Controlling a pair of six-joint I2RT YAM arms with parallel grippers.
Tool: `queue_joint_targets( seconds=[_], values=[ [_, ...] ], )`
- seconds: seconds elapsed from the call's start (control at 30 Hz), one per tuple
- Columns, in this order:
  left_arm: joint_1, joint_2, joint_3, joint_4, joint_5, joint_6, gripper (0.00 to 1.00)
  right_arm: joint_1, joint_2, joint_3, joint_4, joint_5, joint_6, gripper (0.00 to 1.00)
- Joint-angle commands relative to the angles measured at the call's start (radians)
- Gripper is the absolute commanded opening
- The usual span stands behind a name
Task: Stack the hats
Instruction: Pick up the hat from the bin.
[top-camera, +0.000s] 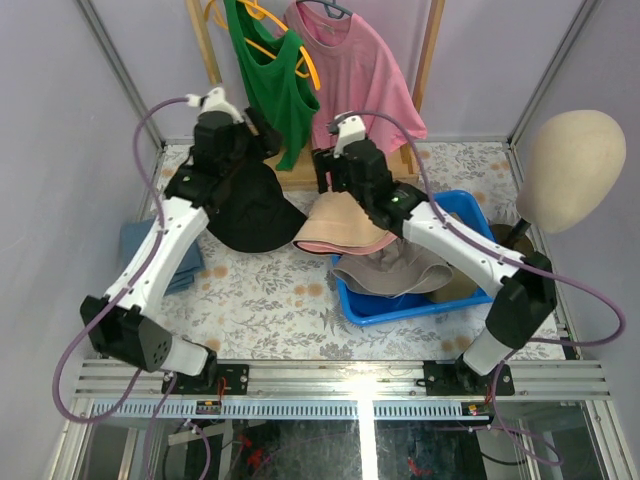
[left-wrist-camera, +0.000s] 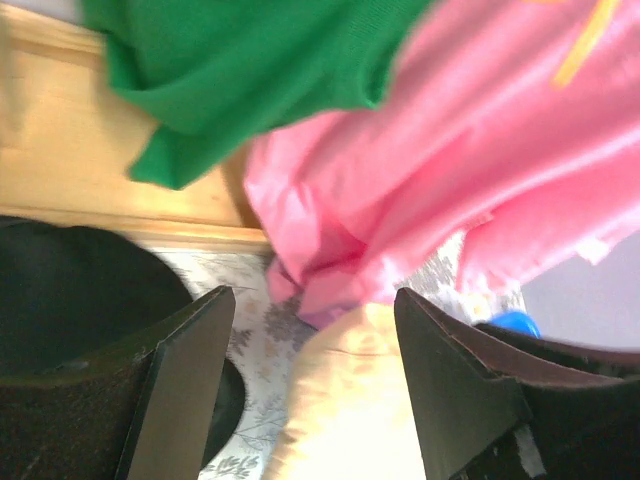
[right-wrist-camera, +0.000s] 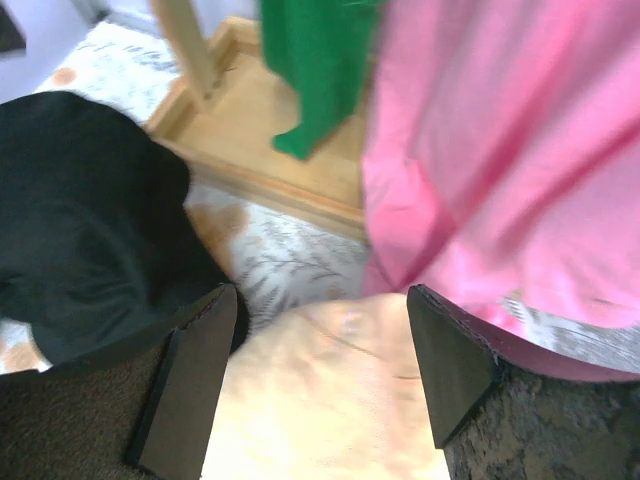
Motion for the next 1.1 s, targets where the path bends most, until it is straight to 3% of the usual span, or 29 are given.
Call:
queue_joint_targets(
  seconds=[0.0, 0.27, 0.53, 0.9, 1.07],
  values=[
    [-0.109, 0.114, 0.115, -0.026, 0.081, 0.099, 0.66, -0.085, -0.064, -0.021, -0.092, 0.077, 0.006, 0.76],
    [-0.214, 0.345, 0.262, -0.117, 0.194, 0.102, 0.66, -0.186, -0.033, -0.028, -0.216, 0.034, 0.060, 0.77],
    [-0.240, 0.403, 0.263, -0.150, 0.178, 0.099, 0.66, -0.232, 0.040, -0.013, -0.254, -0.021, 0.081, 0.75],
    [-0.240, 0.425, 0.218, -0.159, 0.183, 0.111, 0.63, -0.242, 0.098, 0.016, -0.276, -0.086, 0.101, 0.58],
    [-0.241, 0.427, 0.213, -0.160, 0.187, 0.115, 0.57, -0.242, 0.073, 0.011, -0.252, -0.082, 0.102, 0.37]
  ],
)
